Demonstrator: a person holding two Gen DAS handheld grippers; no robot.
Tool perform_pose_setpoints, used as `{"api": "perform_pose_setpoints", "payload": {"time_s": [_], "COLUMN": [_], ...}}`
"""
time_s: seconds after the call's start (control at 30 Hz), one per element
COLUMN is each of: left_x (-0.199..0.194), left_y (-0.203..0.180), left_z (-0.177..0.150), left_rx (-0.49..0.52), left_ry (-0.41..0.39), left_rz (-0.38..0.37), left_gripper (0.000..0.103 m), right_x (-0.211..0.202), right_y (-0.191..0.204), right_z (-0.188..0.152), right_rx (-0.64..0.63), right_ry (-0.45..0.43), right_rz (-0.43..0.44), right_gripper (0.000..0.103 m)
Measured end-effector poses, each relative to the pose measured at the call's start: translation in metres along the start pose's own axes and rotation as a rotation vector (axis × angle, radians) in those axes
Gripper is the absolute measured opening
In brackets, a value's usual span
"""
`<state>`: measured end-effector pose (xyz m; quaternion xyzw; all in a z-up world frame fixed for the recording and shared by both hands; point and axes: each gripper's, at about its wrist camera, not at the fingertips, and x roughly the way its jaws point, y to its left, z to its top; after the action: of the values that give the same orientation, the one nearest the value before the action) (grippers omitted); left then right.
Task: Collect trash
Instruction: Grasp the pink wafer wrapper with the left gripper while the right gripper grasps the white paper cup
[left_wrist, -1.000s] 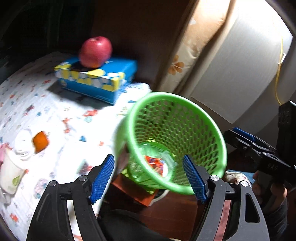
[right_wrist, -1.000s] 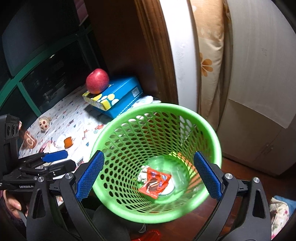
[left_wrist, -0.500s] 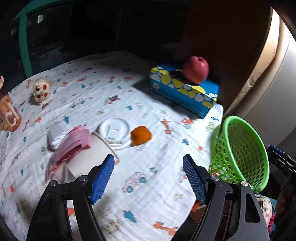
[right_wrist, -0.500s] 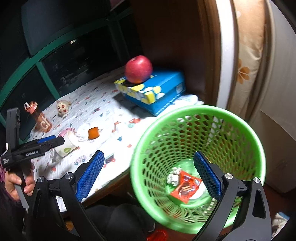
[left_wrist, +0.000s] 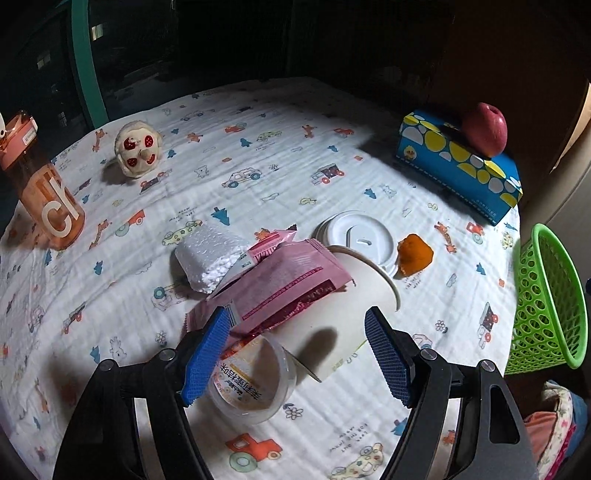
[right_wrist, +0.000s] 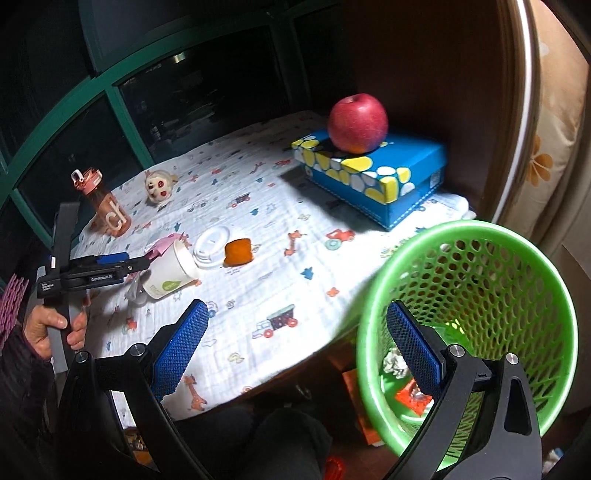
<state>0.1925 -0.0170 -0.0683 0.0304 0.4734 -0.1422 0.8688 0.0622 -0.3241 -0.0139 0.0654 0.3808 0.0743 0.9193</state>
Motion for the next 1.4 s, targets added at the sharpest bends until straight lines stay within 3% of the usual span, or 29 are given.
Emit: {"api": "perform_pose_setpoints", "payload": {"time_s": [0.27,0.57,0.67,0.83,0.93,1.4], "left_x": [0.015,0.019,0.02,0.017,0.011,-0.02], "left_y": [0.019,0.042,0.044,0.048,0.053,0.073], "left_z": [0.004,0.013,0.015,0.016,0.018,0.019], "left_rx": [-0.036,-0.086,-0.084,-0.084,-0.101,-0.135], "left_ry": [0.003,-0.027,-0.03,-0.046,-0.053,-0.106], "left_rz": [-0.021,-0.042,-0.053,-0.061,-0.081,-0.096], "left_gripper": [0.062,0.036,0.023,0.016,0.006,0.004], "right_x": [0.022,0.047,0.058,0.078,0.095,0.162], "right_y": [0.025,0.053,0.064,0.087,0.106,0.175], "right_z": [0.006,0.011,0.013,0.016,0.015,0.0], "right_rx": [-0.038,-0.087,-0.104,-0.144,-0.186,-0.446], "right_ry": [0.031,0.062,0.077,0.098,0.119,0.168], "right_rz": [0.029,0.073,0.092,0.138,0.169,0.163], "right_gripper": [0.096,0.096,0.096,0.096,0.096,0.096]}}
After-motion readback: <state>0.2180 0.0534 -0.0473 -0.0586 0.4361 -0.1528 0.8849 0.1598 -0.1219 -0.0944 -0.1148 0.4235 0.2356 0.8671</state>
